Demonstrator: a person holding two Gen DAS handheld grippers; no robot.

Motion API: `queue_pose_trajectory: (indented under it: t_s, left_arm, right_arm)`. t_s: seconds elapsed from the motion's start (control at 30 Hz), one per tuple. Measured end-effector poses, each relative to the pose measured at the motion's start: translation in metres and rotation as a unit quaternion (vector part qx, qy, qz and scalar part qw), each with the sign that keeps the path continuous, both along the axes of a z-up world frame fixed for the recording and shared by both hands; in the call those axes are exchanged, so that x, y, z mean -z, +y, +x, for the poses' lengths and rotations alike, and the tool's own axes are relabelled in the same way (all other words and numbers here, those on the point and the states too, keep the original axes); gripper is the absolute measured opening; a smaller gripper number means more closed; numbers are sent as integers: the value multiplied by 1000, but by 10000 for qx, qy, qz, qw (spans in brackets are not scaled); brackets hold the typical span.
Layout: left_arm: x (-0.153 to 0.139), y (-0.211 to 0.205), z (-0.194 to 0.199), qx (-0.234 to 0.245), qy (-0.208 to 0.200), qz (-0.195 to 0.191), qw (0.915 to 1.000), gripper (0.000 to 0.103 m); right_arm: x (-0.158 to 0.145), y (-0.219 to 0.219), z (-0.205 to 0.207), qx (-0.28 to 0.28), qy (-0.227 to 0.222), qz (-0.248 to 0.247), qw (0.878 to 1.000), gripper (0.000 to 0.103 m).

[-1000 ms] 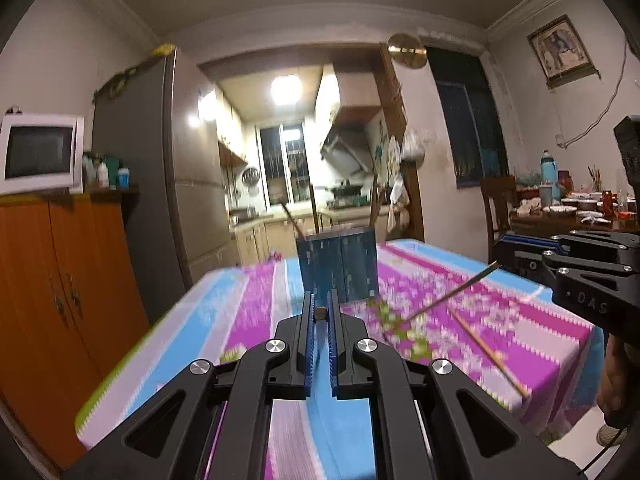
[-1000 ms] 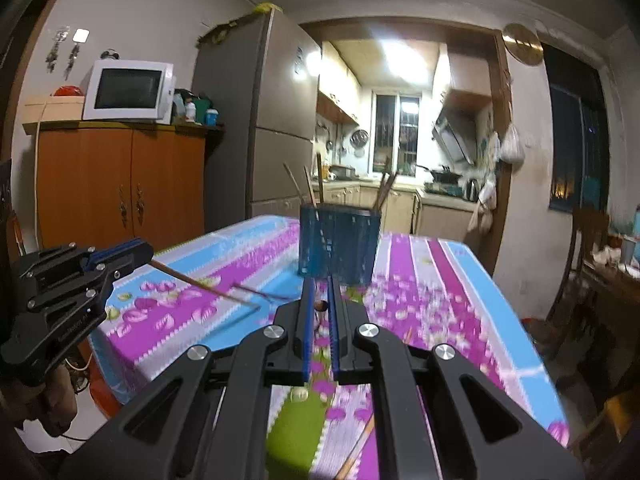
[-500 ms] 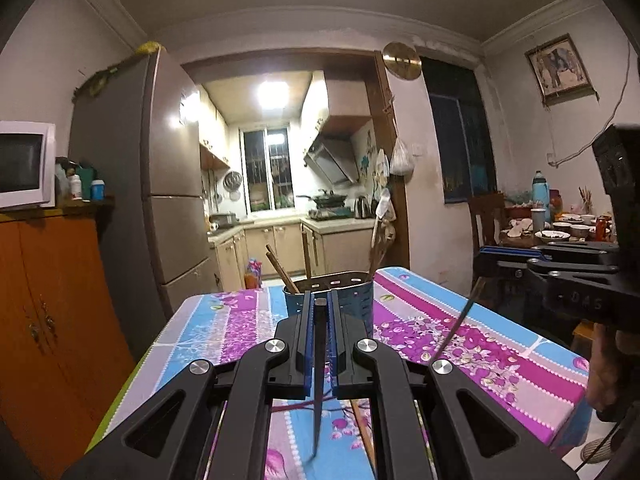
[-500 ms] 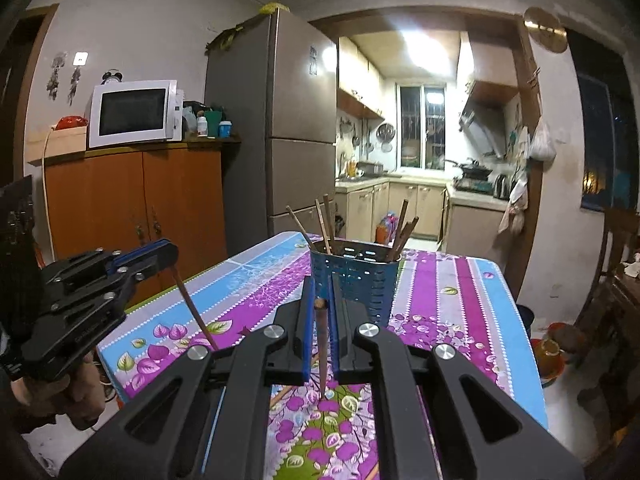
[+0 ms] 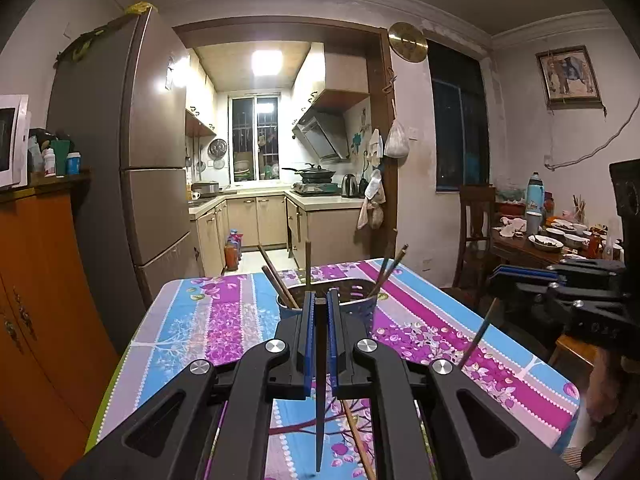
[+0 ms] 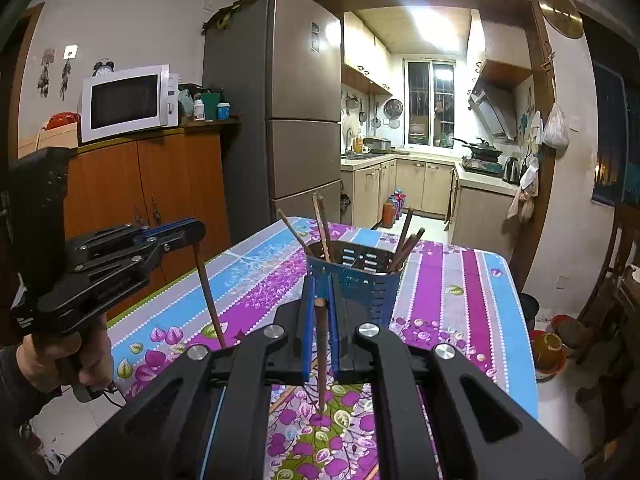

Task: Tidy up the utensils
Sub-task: 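Lift both held chopsticks and carry them above the blue slotted holder, then lower both chopsticks into the holder and open both tools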

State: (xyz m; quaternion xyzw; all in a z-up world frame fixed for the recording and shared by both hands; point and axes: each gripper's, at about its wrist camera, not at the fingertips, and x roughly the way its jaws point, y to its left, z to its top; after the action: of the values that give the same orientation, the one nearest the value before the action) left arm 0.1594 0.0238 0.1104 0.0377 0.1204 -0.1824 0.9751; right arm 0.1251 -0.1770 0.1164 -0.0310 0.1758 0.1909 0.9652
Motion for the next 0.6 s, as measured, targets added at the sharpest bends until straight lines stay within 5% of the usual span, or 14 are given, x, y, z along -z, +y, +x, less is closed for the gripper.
queue_pose_trajectory:
  t_s: [0.6]
  left_arm:
    - [-142, 4, 71, -194, -677, -685, 9952, 7]
  right_arm:
    - [-133, -10, 65, -36, -693, 226, 9973, 5]
